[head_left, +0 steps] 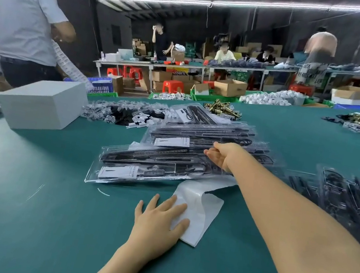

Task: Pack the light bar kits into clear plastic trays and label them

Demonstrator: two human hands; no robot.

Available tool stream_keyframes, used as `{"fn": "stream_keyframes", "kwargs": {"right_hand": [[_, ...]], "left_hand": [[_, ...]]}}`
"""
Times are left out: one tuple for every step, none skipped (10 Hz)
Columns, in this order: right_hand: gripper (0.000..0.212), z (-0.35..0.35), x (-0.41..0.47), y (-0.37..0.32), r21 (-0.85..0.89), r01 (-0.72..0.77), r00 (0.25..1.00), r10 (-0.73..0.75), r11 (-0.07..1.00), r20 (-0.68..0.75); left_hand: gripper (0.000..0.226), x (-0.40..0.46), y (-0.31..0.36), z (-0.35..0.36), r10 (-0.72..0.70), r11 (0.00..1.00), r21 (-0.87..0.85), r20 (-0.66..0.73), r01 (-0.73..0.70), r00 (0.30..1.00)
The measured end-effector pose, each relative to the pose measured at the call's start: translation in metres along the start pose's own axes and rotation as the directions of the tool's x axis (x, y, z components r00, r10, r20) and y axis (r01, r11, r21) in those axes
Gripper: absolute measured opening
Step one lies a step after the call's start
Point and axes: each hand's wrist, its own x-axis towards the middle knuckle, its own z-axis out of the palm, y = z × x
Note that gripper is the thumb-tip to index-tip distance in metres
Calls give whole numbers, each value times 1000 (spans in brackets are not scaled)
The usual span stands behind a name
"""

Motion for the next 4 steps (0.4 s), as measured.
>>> {"fn": "stream_keyframes", "kwargs": {"right_hand": [[22, -4, -10, 3, 88, 4, 1000, -3, 996, -3], [20, -5, -28, 12, 179, 28, 1000, -30, 983, 7], [16, -15, -46, 21, 190, 45, 999, -49, 981, 14], [12, -28, -66, 36, 57, 111, 993, -109, 992, -39]], "left_hand": [[45, 1, 0, 0, -5, 1000, 3, -4, 5, 1000], [44, 1, 0, -2, -14, 1000, 12, 3, 14, 1000], [44, -2, 2, -3, -26, 1000, 17, 5, 26, 1000], [44, 0, 1, -5, -9, 1000, 30, -15, 10, 1000]]}}
